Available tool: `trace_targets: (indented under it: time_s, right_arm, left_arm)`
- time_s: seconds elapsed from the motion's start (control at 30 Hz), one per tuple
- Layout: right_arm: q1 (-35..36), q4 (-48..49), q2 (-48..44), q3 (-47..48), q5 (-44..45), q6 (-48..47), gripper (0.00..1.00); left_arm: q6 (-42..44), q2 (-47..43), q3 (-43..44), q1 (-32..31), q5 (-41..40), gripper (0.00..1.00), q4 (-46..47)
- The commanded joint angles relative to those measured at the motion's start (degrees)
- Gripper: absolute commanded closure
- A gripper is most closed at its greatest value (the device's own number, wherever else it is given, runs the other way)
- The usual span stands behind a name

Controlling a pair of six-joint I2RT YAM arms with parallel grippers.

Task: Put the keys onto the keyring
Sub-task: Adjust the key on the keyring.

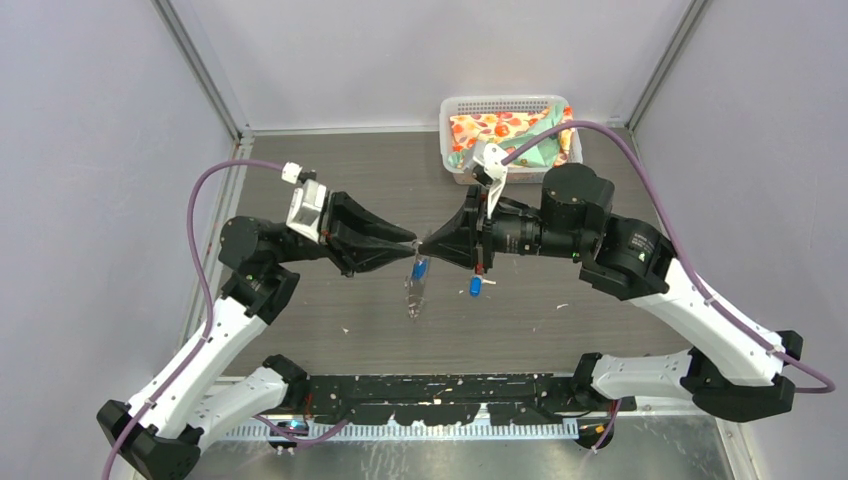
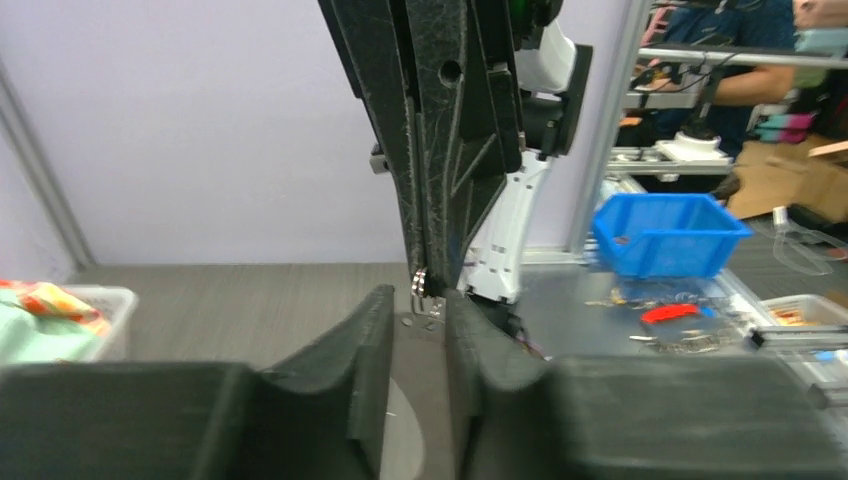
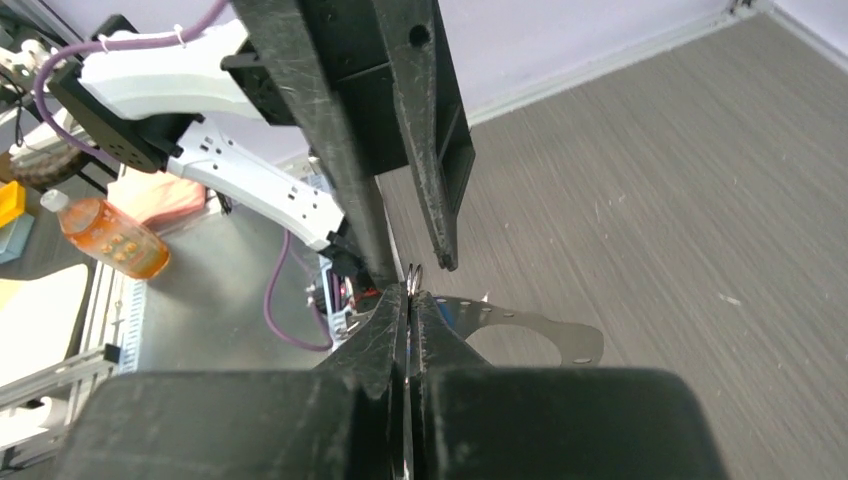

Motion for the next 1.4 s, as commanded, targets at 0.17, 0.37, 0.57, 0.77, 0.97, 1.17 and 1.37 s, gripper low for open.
trace_targets:
  time_s: [0.17, 0.37, 0.57, 0.77, 0.97, 1.17, 1.37]
  right_arm:
    - [-0.67, -20.94, 9.54, 18.02, -5.05, -1.79, 0.99]
    - [-0.74, -30.89, 15.57, 26.72, -7.84, -4.39, 0.99]
    - [-0.80, -35.37, 17.35, 30.59, -7.66, -5.61, 0.99]
    - [-0.76, -39.50, 19.84, 34.48, -8.18, -6.28, 0.99]
    - [-0.75, -41.46, 22.00, 37.45, -8.05, -7.02, 0.99]
    - [-0.80, -41.58, 23.09, 37.56, -7.75, -7.05, 0.99]
    - [-0.76, -41.47, 24.25, 37.62, -7.78, -7.03, 0.99]
  left_arm:
    - [8.84, 2.70, 7.28, 0.23, 14.17, 0.54, -11.85]
    - [18.40, 5.55, 12.75, 0.21, 22.34, 0.66, -23.53]
    - [21.37, 5.94, 14.73, 1.64, 27.65, 0.69, -29.61]
    - [22.94, 6.40, 15.09, 2.32, 27.42, 0.69, -31.68]
    - [28.98, 7.67, 16.65, 2.16, 24.25, 0.62, -37.69]
    - [37.14, 8.32, 18.48, 1.83, 21.98, 0.58, -46.84]
    - [39.78, 8.54, 18.61, 1.38, 22.37, 0.72, -49.86]
